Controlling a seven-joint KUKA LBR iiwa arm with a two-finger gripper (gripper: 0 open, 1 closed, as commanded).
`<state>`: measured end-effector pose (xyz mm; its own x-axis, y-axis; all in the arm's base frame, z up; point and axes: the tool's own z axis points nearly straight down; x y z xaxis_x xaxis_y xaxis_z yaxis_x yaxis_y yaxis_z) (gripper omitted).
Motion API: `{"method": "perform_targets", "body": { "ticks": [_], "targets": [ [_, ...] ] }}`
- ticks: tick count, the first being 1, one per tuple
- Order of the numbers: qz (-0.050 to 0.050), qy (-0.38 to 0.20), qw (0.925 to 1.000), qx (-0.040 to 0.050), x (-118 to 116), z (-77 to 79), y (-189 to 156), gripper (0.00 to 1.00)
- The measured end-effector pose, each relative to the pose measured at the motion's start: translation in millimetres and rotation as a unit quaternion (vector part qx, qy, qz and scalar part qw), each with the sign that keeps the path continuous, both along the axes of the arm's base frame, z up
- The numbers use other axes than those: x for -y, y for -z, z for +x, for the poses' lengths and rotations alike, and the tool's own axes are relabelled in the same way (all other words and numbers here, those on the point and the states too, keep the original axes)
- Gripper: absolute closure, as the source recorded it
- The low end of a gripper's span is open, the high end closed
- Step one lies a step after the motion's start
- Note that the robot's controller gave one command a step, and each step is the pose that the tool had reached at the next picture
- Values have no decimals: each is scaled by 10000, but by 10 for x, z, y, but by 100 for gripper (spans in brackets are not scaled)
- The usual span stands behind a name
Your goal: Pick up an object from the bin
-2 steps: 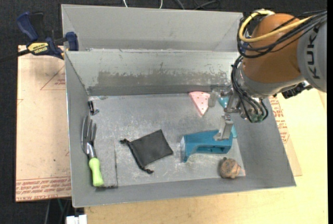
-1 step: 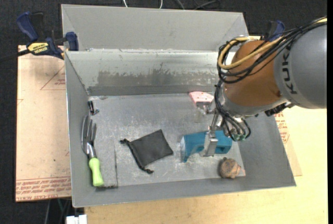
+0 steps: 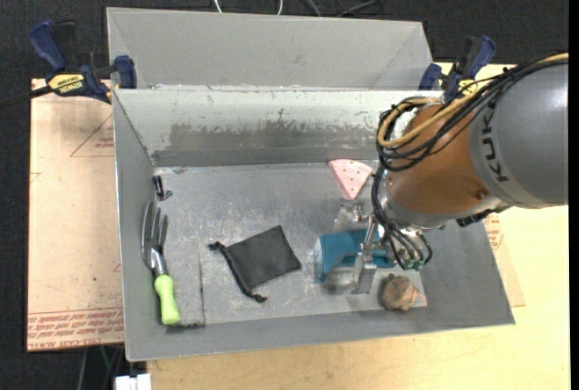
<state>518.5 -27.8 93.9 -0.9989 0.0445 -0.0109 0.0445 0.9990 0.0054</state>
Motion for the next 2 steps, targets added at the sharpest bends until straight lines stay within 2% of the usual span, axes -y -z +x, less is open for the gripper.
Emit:
{"method": "perform_targets", "body": {
  "ticks": [2],
  "targets": [
    [2, -52, 10000, -15, -7, 19, 179, 0]
  ]
}}
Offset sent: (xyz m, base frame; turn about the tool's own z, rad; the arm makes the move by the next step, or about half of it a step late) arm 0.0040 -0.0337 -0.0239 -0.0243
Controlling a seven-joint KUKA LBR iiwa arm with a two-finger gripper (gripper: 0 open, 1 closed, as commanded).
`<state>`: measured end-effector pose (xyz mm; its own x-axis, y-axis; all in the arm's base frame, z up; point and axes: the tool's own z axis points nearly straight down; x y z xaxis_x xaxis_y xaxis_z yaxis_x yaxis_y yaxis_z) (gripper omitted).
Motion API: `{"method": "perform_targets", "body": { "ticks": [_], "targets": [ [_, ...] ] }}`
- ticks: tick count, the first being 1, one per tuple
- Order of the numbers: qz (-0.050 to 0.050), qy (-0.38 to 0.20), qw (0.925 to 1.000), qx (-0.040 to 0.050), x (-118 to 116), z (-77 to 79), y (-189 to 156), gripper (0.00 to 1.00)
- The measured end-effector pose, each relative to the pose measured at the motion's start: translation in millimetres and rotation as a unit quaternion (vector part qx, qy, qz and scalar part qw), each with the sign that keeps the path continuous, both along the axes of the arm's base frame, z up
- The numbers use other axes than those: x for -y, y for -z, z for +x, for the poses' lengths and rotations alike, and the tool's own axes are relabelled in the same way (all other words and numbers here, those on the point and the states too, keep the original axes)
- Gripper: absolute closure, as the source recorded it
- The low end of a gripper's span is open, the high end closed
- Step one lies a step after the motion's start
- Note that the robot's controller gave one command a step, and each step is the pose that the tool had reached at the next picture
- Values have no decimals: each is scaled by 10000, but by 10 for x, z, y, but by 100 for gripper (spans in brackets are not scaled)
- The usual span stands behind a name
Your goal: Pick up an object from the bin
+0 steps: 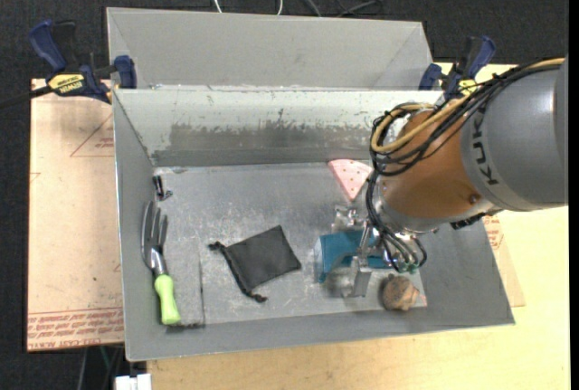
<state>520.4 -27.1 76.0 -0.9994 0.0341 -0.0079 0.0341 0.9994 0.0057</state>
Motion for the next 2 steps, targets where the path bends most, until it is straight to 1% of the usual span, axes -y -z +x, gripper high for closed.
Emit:
{"method": "perform_targets", "body": {
  "ticks": [1, 2],
  "targets": [
    [-7, -2420, 9703, 3, 506, 146, -251, 100],
    [-6, -2420, 9703, 4, 505, 147, -252, 100]
  ]
}}
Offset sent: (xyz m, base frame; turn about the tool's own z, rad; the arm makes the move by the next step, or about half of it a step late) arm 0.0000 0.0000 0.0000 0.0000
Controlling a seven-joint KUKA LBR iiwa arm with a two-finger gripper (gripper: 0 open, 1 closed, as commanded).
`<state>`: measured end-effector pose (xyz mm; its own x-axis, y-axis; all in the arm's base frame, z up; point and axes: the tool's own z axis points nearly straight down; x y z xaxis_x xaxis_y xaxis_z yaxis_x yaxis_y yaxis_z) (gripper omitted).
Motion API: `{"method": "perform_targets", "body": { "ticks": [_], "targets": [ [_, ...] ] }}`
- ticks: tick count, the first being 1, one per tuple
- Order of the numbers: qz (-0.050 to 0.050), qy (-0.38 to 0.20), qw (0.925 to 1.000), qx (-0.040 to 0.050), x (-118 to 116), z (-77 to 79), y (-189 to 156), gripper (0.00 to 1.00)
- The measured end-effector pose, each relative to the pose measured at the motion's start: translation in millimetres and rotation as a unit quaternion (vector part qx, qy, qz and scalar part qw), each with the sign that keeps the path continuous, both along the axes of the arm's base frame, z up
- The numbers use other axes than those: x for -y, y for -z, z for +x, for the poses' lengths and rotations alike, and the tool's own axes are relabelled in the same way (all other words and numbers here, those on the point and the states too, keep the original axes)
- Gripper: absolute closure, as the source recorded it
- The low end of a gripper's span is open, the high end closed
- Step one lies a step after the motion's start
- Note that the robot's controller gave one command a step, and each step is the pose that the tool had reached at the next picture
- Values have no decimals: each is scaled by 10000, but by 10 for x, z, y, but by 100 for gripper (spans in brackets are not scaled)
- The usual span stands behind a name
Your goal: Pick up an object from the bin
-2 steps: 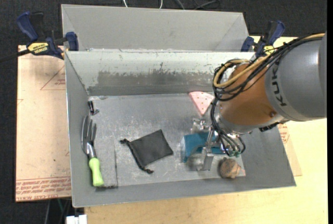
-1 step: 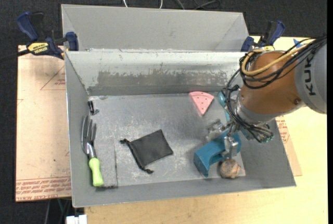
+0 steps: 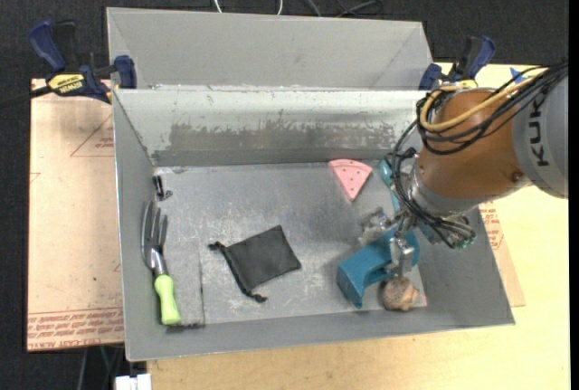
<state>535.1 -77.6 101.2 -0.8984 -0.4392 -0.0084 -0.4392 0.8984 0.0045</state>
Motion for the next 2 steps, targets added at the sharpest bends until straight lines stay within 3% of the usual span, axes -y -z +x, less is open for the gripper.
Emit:
{"method": "perform_targets", "body": {
  "ticks": [2],
  "targets": [
    [18, 107, 9999, -76, -62, 34, -1416, 100]
  ]
}}
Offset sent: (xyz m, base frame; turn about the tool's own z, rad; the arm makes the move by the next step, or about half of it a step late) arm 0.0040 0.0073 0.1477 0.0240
